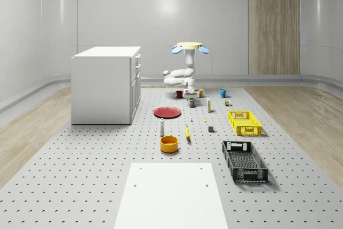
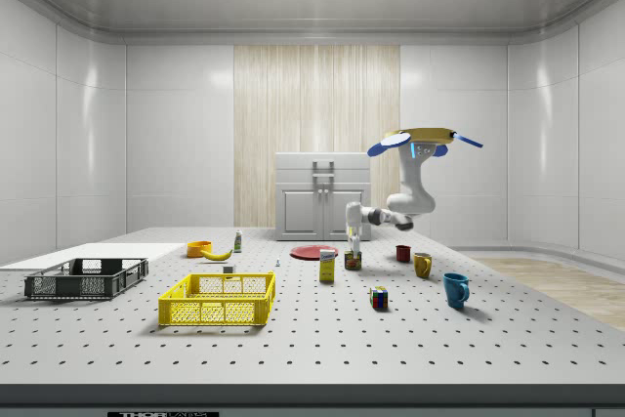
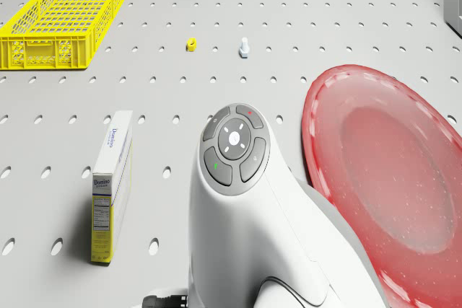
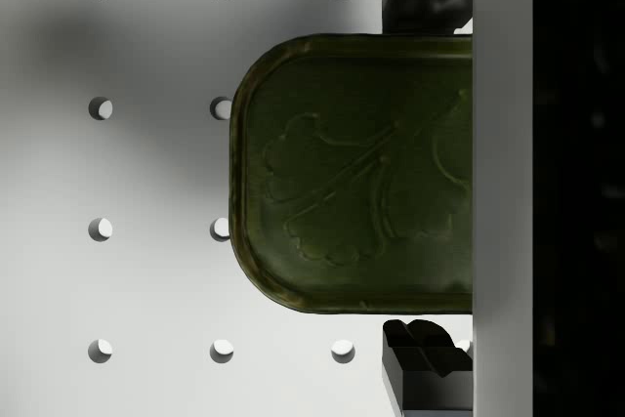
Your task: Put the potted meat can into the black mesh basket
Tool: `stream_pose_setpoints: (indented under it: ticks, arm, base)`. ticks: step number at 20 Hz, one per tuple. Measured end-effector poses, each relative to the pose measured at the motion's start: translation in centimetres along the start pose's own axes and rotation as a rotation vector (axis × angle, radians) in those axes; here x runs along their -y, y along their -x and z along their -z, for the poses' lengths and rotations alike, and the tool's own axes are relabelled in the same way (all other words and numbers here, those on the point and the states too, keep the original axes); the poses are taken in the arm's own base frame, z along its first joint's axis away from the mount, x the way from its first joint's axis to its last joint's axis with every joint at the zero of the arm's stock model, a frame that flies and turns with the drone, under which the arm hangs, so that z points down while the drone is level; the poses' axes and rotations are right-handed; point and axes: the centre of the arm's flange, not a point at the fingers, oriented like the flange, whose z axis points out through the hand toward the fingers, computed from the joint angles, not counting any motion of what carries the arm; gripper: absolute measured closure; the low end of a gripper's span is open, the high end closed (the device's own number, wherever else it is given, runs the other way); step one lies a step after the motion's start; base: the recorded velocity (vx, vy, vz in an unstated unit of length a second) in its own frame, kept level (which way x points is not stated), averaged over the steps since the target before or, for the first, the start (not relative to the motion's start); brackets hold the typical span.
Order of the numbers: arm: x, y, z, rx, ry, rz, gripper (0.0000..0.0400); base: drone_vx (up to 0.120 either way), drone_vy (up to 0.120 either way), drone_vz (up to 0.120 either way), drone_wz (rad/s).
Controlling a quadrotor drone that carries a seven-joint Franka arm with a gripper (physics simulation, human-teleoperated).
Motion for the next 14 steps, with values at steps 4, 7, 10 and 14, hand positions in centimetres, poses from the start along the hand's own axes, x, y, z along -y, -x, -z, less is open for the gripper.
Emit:
stream_pose_setpoints:
  ticks: [4, 7, 10, 14]
  arm:
    - [0.1, 0.0, -0.1, 0.0, 0.0, 0.0, 0.0096]
    - [0.2, 0.0, -0.1, -0.002, 0.001, -0.007, 0.0103]
    - [0.2, 0.0, 0.1, -0.003, 0.001, -0.01, 0.011]
    - [0.2, 0.0, 1.3, -0.005, 0.002, -0.008, 0.0108]
  base:
    - [0.0, 0.0, 0.0, 0.0]
    - [0.0, 0.0, 0.0, 0.0]
    - [0.0, 0.0, 0.0, 0.0]
    - [0.0, 0.0, 0.0, 0.0]
